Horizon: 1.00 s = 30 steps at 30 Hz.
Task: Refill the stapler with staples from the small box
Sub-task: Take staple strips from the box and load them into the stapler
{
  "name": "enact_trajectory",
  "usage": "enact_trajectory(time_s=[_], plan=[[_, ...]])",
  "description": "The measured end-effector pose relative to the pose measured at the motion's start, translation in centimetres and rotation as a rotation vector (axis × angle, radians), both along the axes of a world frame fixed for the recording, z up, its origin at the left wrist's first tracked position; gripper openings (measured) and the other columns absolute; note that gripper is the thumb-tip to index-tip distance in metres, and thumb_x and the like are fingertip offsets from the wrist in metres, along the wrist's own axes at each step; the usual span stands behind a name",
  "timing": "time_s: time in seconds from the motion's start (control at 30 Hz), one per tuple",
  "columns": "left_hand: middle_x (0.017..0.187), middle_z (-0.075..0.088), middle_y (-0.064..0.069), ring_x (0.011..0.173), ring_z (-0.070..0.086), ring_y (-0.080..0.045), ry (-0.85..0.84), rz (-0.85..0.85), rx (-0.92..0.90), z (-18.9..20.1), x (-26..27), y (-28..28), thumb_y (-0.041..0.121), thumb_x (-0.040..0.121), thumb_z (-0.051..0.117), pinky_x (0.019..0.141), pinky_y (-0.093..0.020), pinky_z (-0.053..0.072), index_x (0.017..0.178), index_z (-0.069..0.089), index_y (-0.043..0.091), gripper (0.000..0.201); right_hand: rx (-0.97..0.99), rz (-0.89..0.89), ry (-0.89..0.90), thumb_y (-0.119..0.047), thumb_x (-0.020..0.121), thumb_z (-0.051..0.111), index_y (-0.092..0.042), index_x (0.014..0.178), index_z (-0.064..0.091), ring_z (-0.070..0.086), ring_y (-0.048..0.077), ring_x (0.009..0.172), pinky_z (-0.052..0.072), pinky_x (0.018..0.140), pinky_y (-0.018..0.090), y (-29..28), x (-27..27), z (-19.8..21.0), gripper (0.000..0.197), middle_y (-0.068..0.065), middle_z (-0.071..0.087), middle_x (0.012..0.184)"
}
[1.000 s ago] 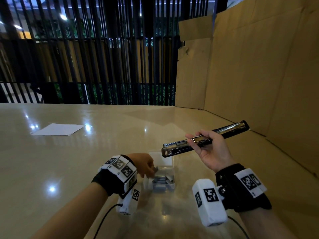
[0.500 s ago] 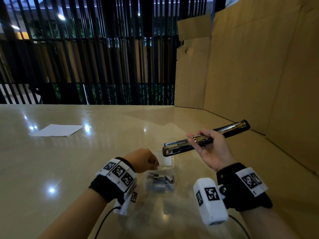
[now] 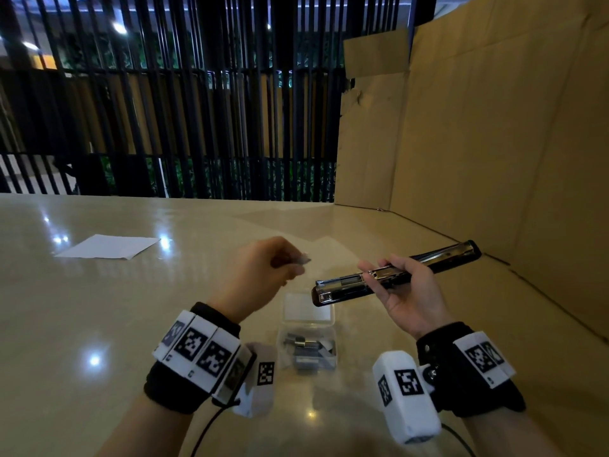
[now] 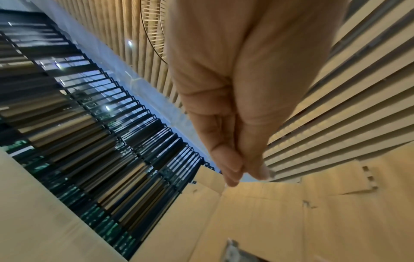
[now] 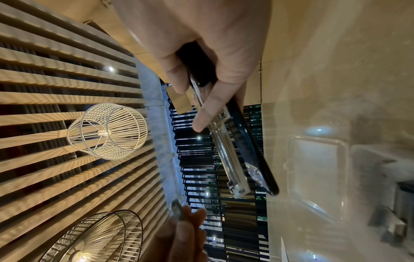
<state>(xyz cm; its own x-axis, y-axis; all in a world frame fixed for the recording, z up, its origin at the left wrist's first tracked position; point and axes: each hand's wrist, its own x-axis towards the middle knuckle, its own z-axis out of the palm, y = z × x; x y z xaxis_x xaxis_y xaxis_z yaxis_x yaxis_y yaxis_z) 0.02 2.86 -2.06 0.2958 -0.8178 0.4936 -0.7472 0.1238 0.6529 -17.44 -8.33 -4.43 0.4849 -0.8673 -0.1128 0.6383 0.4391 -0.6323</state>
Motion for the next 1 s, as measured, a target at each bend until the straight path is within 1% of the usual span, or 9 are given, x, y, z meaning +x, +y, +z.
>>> enact_trajectory(time_s=[0.13, 0.2, 0.27, 0.37, 0.5, 0.57, 0.7, 0.8, 1.0], plan=[[0.083, 0.058, 0.008, 0.077, 0.059, -0.011, -0.097, -0.042, -0.007, -0.4, -1.8, -0.9, 0.017, 0.078, 0.068, 0.076, -0.021, 0.052, 0.094, 0.067, 0.013, 0.016, -0.002, -0.003, 0.026, -0.008, 0.094, 0.046, -0.004, 0.079, 0.051, 0.063, 0.029, 0.093, 0.059, 0.054, 0.028, 0.2, 0.4, -0.4, 0.016, 0.008, 0.052, 0.079], [0.086, 0.055, 0.008, 0.079, 0.057, -0.011, -0.131, -0.037, -0.011, -1.0, -2.5, -1.5, 0.017, 0.079, 0.067, 0.078, -0.020, 0.050, 0.095, 0.068, 0.012, 0.016, -0.002, -0.001, 0.034, -0.009, 0.094, 0.046, -0.004, 0.078, 0.051, 0.063, 0.029, 0.093, 0.059, 0.052, 0.027, 0.3, 0.5, -0.5, 0.017, 0.009, 0.054, 0.080], [0.091, 0.056, 0.004, 0.075, 0.053, -0.007, -0.188, -0.025, -0.012, -1.5, -2.9, -2.1, 0.018, 0.081, 0.065, 0.073, -0.013, 0.046, 0.097, 0.069, 0.013, 0.017, -0.019, 0.010, 0.055, -0.010, 0.094, 0.046, -0.005, 0.077, 0.050, 0.063, 0.027, 0.092, 0.057, 0.049, 0.025, 0.3, 0.6, -0.6, 0.018, 0.013, 0.057, 0.087], [0.092, 0.052, 0.003, 0.070, 0.045, -0.004, -0.222, -0.018, 0.011, -1.9, -3.3, -2.6, 0.019, 0.082, 0.063, 0.063, -0.005, 0.037, 0.100, 0.069, 0.012, 0.020, -0.043, 0.022, 0.093, -0.012, 0.093, 0.047, -0.005, 0.077, 0.051, 0.063, 0.025, 0.091, 0.056, 0.047, 0.023, 0.3, 0.7, -0.7, 0.019, 0.023, 0.057, 0.107], [0.093, 0.056, -0.003, 0.074, 0.048, -0.010, -0.184, -0.007, -0.006, -2.4, -3.4, -2.9, 0.023, 0.082, 0.064, 0.068, -0.012, 0.039, 0.101, 0.070, 0.011, 0.023, -0.046, 0.019, 0.089, -0.013, 0.093, 0.047, -0.005, 0.077, 0.050, 0.063, 0.026, 0.100, 0.056, 0.048, 0.022, 0.1, 0.7, -0.8, 0.019, 0.020, 0.055, 0.109], [0.089, 0.052, 0.000, 0.072, 0.050, -0.011, -0.159, 0.002, -0.018, -2.6, -3.3, -3.0, 0.023, 0.082, 0.064, 0.071, -0.018, 0.041, 0.102, 0.070, 0.011, 0.024, -0.044, 0.030, 0.108, -0.015, 0.093, 0.047, -0.005, 0.077, 0.051, 0.064, 0.025, 0.093, 0.055, 0.047, 0.021, 0.1, 0.7, -0.8, 0.020, 0.024, 0.058, 0.113], [0.088, 0.051, 0.004, 0.071, 0.050, -0.009, -0.138, 0.008, -0.044, -2.8, -3.2, -3.1, 0.021, 0.081, 0.065, 0.068, -0.014, 0.041, 0.101, 0.070, 0.011, 0.023, -0.051, 0.026, 0.129, -0.016, 0.093, 0.048, -0.005, 0.077, 0.052, 0.064, 0.024, 0.086, 0.054, 0.045, 0.019, 0.2, 0.7, -0.7, 0.020, 0.028, 0.059, 0.122], [0.089, 0.052, 0.004, 0.074, 0.052, -0.010, -0.139, 0.006, -0.049, -2.8, -3.2, -3.2, 0.022, 0.081, 0.065, 0.072, -0.020, 0.046, 0.101, 0.069, 0.011, 0.023, -0.055, 0.015, 0.117, -0.016, 0.093, 0.048, -0.005, 0.078, 0.052, 0.064, 0.024, 0.088, 0.053, 0.044, 0.019, 0.1, 0.6, -0.8, 0.019, 0.028, 0.052, 0.133], [0.092, 0.054, 0.003, 0.077, 0.054, -0.009, -0.136, 0.009, -0.047, -2.9, -3.3, -3.1, 0.024, 0.082, 0.063, 0.073, -0.017, 0.045, 0.103, 0.068, 0.014, 0.023, -0.055, 0.018, 0.122, -0.016, 0.093, 0.047, -0.004, 0.076, 0.052, 0.064, 0.023, 0.084, 0.053, 0.044, 0.019, 0.2, 0.6, -0.8, 0.020, 0.028, 0.055, 0.129]])
